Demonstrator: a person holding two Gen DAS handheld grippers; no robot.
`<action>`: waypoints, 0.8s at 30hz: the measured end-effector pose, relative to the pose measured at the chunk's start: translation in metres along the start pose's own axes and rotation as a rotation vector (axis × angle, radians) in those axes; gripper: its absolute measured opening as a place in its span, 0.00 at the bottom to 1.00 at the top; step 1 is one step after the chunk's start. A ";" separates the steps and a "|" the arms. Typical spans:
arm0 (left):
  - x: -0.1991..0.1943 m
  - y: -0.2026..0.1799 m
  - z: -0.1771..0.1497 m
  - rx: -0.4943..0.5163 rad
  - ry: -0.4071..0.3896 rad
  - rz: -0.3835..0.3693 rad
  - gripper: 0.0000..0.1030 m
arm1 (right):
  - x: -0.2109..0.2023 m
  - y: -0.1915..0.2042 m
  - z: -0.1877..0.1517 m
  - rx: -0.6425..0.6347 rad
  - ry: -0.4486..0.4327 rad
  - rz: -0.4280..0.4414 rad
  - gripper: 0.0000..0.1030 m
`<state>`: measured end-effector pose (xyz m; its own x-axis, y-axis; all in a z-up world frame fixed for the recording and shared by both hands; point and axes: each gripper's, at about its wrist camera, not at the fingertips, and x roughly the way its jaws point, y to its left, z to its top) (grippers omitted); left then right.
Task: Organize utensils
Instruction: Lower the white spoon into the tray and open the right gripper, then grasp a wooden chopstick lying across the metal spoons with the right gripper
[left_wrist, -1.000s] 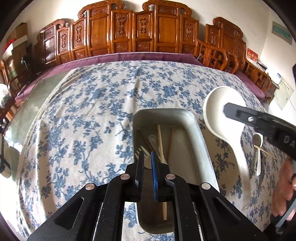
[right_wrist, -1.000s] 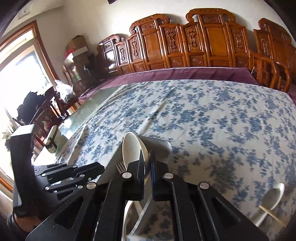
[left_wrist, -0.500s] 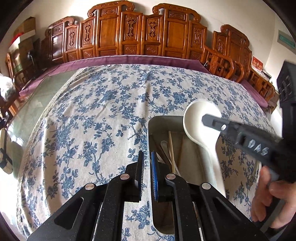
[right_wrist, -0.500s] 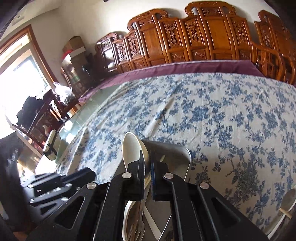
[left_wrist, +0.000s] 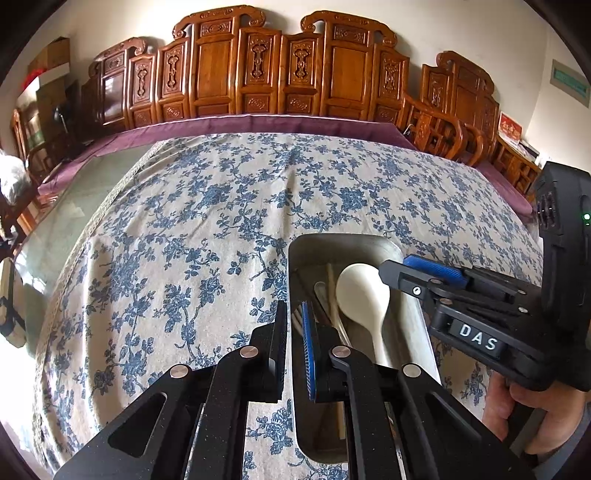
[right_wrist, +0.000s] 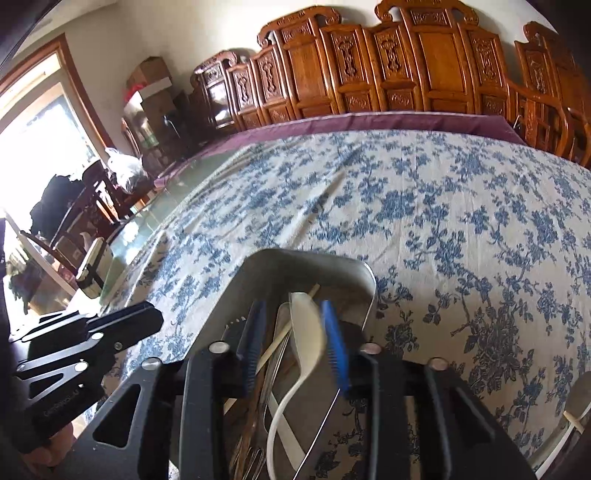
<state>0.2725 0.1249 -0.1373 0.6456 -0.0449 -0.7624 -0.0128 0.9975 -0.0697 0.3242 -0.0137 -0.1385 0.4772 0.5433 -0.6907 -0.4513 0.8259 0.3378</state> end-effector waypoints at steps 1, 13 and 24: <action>-0.001 -0.001 0.000 -0.002 -0.003 -0.003 0.07 | -0.002 0.001 0.001 -0.006 -0.003 0.003 0.36; -0.020 -0.051 -0.007 0.061 -0.040 -0.081 0.22 | -0.099 -0.050 -0.037 -0.096 -0.069 -0.127 0.36; -0.013 -0.120 -0.027 0.178 -0.005 -0.133 0.27 | -0.153 -0.185 -0.084 -0.061 0.023 -0.396 0.36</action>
<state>0.2456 0.0041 -0.1365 0.6367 -0.1769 -0.7506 0.2075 0.9767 -0.0542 0.2716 -0.2617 -0.1490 0.6066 0.1806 -0.7742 -0.2799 0.9600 0.0046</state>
